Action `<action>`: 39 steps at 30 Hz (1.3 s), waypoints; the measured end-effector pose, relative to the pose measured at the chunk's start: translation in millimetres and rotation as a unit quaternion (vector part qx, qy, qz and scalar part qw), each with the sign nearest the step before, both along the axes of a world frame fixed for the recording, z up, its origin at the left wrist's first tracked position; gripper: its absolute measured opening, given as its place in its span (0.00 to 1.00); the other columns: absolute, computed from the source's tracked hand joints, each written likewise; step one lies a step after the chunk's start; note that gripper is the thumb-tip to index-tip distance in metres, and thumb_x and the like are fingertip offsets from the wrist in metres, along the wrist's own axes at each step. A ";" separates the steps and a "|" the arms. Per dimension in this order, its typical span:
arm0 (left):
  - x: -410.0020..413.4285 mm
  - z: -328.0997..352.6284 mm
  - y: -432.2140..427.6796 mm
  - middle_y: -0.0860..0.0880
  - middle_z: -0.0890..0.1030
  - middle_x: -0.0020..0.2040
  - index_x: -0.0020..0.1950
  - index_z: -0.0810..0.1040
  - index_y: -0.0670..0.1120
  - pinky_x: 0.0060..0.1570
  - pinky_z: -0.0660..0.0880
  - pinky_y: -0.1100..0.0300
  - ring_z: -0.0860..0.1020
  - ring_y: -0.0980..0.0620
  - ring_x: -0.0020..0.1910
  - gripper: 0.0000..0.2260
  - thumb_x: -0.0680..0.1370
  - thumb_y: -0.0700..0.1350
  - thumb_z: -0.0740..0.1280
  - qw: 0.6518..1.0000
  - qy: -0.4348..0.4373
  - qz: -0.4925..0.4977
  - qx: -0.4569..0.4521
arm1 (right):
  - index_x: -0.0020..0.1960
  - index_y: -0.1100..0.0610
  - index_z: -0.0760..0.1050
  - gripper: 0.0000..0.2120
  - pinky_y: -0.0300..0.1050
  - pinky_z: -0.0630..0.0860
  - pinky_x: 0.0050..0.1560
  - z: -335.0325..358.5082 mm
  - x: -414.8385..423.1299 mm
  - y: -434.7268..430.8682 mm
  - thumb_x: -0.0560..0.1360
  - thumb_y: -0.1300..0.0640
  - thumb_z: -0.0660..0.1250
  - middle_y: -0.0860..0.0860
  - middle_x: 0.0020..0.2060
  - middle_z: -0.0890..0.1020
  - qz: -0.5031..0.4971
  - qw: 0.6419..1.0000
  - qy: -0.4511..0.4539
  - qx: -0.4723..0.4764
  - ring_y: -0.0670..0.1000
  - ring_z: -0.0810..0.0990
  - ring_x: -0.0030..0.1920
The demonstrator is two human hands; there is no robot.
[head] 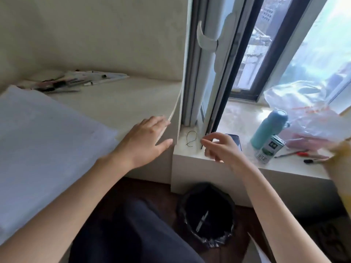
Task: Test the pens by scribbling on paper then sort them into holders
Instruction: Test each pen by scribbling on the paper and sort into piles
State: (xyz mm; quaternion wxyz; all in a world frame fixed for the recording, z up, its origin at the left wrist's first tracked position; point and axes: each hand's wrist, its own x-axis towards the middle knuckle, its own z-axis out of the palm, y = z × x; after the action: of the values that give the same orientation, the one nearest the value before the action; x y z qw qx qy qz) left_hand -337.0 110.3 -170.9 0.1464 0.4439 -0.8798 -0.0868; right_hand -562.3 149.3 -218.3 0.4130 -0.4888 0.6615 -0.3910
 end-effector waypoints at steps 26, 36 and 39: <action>244.1 -17.3 18.4 0.56 0.71 0.66 0.64 0.74 0.51 0.62 0.60 0.65 0.69 0.55 0.64 0.35 0.69 0.72 0.48 0.947 0.060 0.313 -0.031 | 0.58 0.55 0.77 0.12 0.49 0.63 0.61 46.3 297.4 -236.7 0.79 0.52 0.61 0.57 0.61 0.72 0.224 0.849 0.412 -0.243 0.58 0.65 0.64; 247.9 -8.0 25.2 0.54 0.76 0.58 0.60 0.75 0.47 0.57 0.66 0.63 0.74 0.53 0.58 0.18 0.77 0.57 0.60 0.914 0.137 0.363 -0.119 | 0.40 0.60 0.75 0.09 0.35 0.67 0.34 104.0 328.7 -165.6 0.77 0.57 0.64 0.48 0.28 0.77 0.332 0.916 -0.014 -0.224 0.48 0.71 0.30; 262.1 -5.7 30.7 0.56 0.76 0.58 0.61 0.74 0.49 0.55 0.66 0.64 0.73 0.56 0.58 0.18 0.75 0.57 0.65 0.886 0.172 0.413 -0.125 | 0.40 0.59 0.72 0.08 0.40 0.66 0.34 99.9 341.7 -149.4 0.77 0.63 0.62 0.53 0.29 0.79 0.434 0.883 -0.135 -0.116 0.48 0.72 0.30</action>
State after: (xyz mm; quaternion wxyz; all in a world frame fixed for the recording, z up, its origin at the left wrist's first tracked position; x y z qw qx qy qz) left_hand -74.9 141.1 -176.6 0.3723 0.7231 -0.5816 0.0173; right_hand -220.6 -0.1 -118.4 0.5668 -0.7143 0.2707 -0.3087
